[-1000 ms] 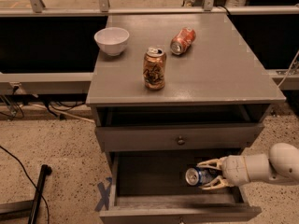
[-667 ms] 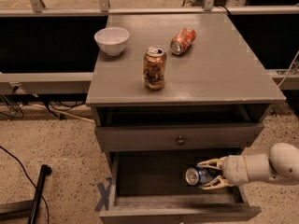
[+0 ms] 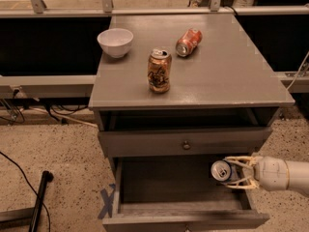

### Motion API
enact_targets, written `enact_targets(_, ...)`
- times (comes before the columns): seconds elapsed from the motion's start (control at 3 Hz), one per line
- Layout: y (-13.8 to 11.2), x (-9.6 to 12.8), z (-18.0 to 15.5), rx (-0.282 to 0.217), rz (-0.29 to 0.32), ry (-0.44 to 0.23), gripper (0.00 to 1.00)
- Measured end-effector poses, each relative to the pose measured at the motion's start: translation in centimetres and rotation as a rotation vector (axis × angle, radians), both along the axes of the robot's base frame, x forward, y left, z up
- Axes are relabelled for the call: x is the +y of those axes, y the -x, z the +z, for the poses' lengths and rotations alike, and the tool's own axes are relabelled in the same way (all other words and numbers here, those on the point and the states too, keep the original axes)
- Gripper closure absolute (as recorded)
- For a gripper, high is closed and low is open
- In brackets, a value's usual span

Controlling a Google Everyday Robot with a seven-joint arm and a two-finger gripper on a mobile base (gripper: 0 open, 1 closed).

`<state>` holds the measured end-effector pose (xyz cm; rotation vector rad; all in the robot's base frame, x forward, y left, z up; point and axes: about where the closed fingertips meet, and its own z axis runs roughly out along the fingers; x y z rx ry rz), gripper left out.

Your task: Pick pepsi can from middle drawer and place on counter

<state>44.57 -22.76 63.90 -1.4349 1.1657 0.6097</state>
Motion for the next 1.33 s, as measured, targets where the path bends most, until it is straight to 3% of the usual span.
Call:
enact_targets(0.33, 0.8, -1.5, 6.3, -0.056, -0.005, -0.082, 1.00)
enact_targets(0.67, 0.0, -2.3, 13.8, -0.092, 0.061, -0.142, 1.00)
enact_targets(1.33, -3.5, -2.7, 25.2, -0.211, 0.159, -0.106, 1.00)
